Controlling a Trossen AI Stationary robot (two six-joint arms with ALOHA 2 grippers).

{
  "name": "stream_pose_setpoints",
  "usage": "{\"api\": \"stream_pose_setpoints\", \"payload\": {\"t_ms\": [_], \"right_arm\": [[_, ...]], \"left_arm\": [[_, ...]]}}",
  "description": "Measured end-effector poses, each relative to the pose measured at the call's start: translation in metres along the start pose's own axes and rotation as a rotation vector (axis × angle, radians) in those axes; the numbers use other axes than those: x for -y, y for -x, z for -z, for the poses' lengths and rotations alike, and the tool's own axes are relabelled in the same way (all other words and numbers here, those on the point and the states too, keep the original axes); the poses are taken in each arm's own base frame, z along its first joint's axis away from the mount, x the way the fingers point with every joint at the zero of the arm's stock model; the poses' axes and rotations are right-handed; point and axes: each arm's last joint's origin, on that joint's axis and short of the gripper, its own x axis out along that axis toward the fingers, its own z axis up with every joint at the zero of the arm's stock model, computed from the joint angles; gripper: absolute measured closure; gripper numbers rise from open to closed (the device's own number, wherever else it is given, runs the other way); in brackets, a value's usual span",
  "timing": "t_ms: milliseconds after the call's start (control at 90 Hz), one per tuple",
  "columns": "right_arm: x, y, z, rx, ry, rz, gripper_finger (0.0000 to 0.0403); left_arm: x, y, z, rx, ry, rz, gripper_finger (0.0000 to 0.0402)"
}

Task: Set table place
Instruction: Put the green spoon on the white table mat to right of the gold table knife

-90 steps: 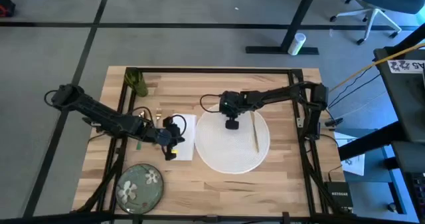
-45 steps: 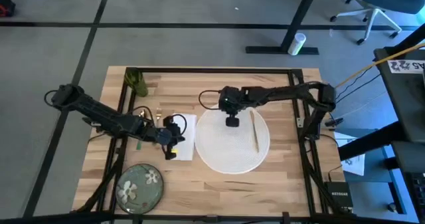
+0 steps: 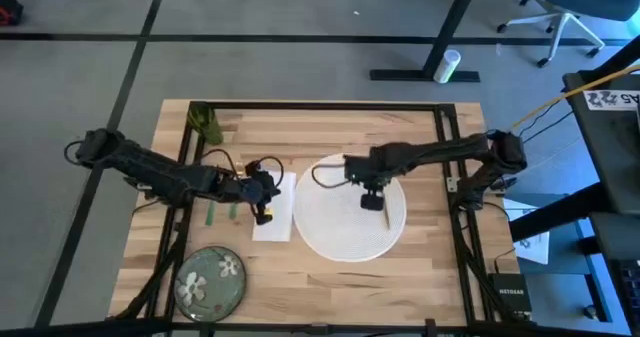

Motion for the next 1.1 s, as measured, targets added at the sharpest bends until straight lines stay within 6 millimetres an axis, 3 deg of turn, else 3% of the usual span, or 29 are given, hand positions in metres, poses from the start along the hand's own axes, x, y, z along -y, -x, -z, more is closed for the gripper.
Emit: {"api": "stream_pose_setpoints", "payload": {"t_ms": [211,678,911,1100], "right_arm": [[-0.01,0.003,-0.025,0.28,0.101,-0.04,0.0403],[-0.009,-0.001,-0.016,0.179,0.347,-0.024,0.0403],[-0.009,-0.001,-0.015,0.171,0.422,-0.019,0.0403],[-0.009,-0.001,-0.014,0.167,0.45,-0.016,0.0403]], "left_arm": [[-0.009,0.003,0.007,-0.105,0.09,-0.099,0.0402],[-0.036,0.044,0.037,-0.68,0.661,-0.504,0.0402],[-0.035,0.037,0.05,-0.692,0.824,-0.534,0.04],[-0.037,0.036,0.053,-0.695,0.838,-0.545,0.0378]]}}
